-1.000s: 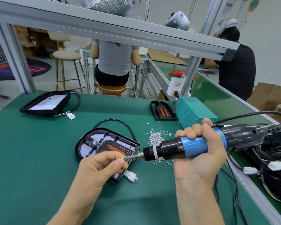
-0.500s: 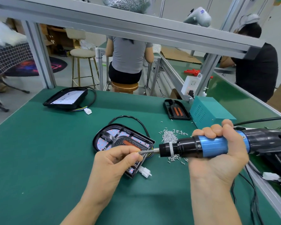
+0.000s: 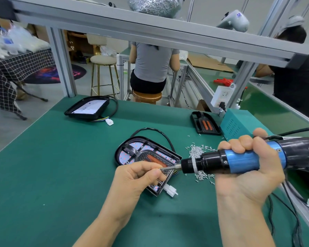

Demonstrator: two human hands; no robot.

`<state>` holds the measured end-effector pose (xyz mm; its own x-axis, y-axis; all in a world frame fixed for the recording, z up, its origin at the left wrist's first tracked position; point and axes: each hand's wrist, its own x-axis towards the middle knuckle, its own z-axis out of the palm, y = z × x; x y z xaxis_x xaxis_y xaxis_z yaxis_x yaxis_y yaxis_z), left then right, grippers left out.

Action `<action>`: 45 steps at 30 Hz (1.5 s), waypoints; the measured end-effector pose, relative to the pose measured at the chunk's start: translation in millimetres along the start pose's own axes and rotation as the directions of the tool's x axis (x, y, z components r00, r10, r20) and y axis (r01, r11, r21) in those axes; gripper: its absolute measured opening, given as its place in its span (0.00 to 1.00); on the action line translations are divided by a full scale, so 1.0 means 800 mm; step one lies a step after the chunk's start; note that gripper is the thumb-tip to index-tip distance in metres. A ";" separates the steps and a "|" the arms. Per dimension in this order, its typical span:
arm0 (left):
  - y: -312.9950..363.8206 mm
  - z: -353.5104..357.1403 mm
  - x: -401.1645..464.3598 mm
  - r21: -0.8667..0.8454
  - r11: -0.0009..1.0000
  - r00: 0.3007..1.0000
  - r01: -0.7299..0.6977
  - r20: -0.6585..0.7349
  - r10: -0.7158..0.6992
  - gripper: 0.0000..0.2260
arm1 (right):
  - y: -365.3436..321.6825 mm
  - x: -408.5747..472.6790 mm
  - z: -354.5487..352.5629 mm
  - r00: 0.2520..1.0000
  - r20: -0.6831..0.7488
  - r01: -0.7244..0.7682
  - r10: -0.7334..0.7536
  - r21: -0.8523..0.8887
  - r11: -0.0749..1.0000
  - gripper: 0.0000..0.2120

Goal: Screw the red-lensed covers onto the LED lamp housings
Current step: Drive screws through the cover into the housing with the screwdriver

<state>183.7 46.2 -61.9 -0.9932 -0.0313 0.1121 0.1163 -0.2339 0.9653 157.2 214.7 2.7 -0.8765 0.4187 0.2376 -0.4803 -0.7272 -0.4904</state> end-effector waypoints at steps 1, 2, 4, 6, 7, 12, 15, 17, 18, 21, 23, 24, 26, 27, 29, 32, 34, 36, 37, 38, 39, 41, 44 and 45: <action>0.000 -0.003 0.001 0.006 1.000 1.000 0.006 -0.004 -0.006 0.05 | 0.003 0.000 0.002 1.000 0.013 -0.005 0.005 -0.001 1.000 0.07; -0.001 -0.005 0.001 0.021 1.000 1.000 0.005 -0.013 -0.004 0.06 | 0.005 0.000 0.003 1.000 0.021 -0.011 0.011 -0.003 1.000 0.07; -0.002 -0.010 0.001 0.078 0.997 0.999 -0.019 -0.039 0.022 0.10 | 0.011 -0.001 0.006 0.999 0.027 -0.020 0.021 -0.015 1.000 0.07; -0.004 -0.015 -0.001 0.161 0.986 0.995 -0.051 -0.074 0.064 0.11 | 0.018 -0.002 0.010 0.999 0.026 -0.028 0.029 -0.035 0.999 0.08; -0.006 -0.017 -0.002 0.195 0.979 0.993 -0.062 -0.090 0.081 0.11 | 0.021 -0.002 0.012 0.999 0.025 -0.033 0.034 -0.044 0.998 0.08; -0.010 -0.036 -0.001 0.172 0.983 0.989 -0.067 -0.121 0.088 0.10 | 0.039 -0.003 0.025 0.996 0.023 -0.080 0.081 -0.058 0.995 0.09; -0.010 -0.050 0.005 0.144 0.987 0.985 -0.069 -0.146 0.090 0.08 | 0.050 0.000 0.033 0.993 0.022 -0.117 0.118 -0.045 0.992 0.09; -0.012 -0.064 0.010 0.116 0.990 0.970 -0.073 -0.221 0.098 0.08 | 0.056 0.003 0.037 0.992 0.021 -0.127 0.128 -0.043 0.991 0.10; -0.014 -0.072 0.014 0.110 0.991 0.957 -0.078 -0.272 0.106 0.09 | 0.060 0.005 0.039 0.991 0.025 -0.128 0.129 -0.044 0.991 0.10; -0.026 -0.087 0.025 0.212 0.975 0.905 -0.064 -0.400 0.146 0.09 | 0.074 0.007 0.042 0.992 0.050 -0.108 0.113 -0.084 0.991 0.10; -0.038 -0.088 0.031 0.306 0.951 0.888 -0.029 -0.428 0.165 0.08 | 0.087 0.004 0.043 0.992 0.074 -0.095 0.106 -0.146 0.985 0.11; -0.044 -0.087 0.032 0.345 0.938 0.888 -0.019 -0.426 0.175 0.07 | 0.094 0.003 0.044 0.990 0.090 -0.087 0.104 -0.179 0.980 0.11; -0.054 -0.085 0.035 0.400 0.917 0.885 0.000 -0.426 0.186 0.07 | 0.107 0.002 0.045 0.989 0.118 -0.061 0.092 -0.242 0.968 0.11; -0.059 -0.085 0.036 0.427 0.904 0.882 0.008 -0.430 0.195 0.06 | 0.113 0.003 0.046 0.988 0.130 -0.043 0.081 -0.273 0.961 0.12; -0.065 -0.087 0.037 0.473 0.881 0.876 0.021 -0.434 0.212 0.05 | 0.123 0.005 0.048 0.986 0.157 -0.008 0.063 -0.333 0.943 0.12; -0.070 -0.089 0.037 0.508 0.861 0.879 0.019 -0.419 0.228 0.05 | 0.138 0.005 0.049 0.980 0.186 0.016 0.063 -0.396 0.918 0.12; -0.070 -0.088 0.036 0.521 0.853 0.882 0.010 -0.407 0.238 0.06 | 0.147 0.005 0.050 0.977 0.199 0.018 0.072 -0.418 0.908 0.13; -0.070 -0.089 0.037 0.519 0.855 0.882 0.004 -0.405 0.241 0.06 | 0.156 0.005 0.051 0.975 0.209 0.017 0.081 -0.429 0.903 0.12; -0.070 -0.089 0.037 0.516 0.856 0.882 0.004 -0.406 0.241 0.06 | 0.159 0.005 0.051 0.973 0.213 0.015 0.087 -0.437 0.900 0.11; -0.070 -0.089 0.037 0.514 0.858 0.881 0.004 -0.407 0.240 0.06 | 0.162 0.005 0.050 0.971 0.219 0.015 0.092 -0.444 0.896 0.11; -0.069 -0.089 0.037 0.511 0.859 0.881 0.004 -0.408 0.238 0.06 | 0.164 0.005 0.050 0.970 0.225 0.017 0.095 -0.450 0.893 0.11; -0.068 -0.089 0.037 0.499 0.866 0.882 0.009 -0.413 0.229 0.06 | 0.167 0.003 0.049 0.967 0.234 0.016 0.103 -0.459 0.888 0.11; -0.068 -0.088 0.036 0.480 0.877 0.881 0.019 -0.422 0.212 0.06 | 0.170 0.002 0.048 0.963 0.243 0.012 0.114 -0.464 0.886 0.10; -0.067 -0.088 0.036 0.473 0.881 0.881 0.023 -0.425 0.206 0.06 | 0.171 0.002 0.048 0.962 0.246 0.008 0.119 -0.463 0.887 0.10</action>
<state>149.0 -10.3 -127.3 -0.8496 -0.4891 0.1973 0.0780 0.2535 0.9642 89.1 94.7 -31.7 -0.9084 0.1825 0.3761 -0.4180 -0.3895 -0.8207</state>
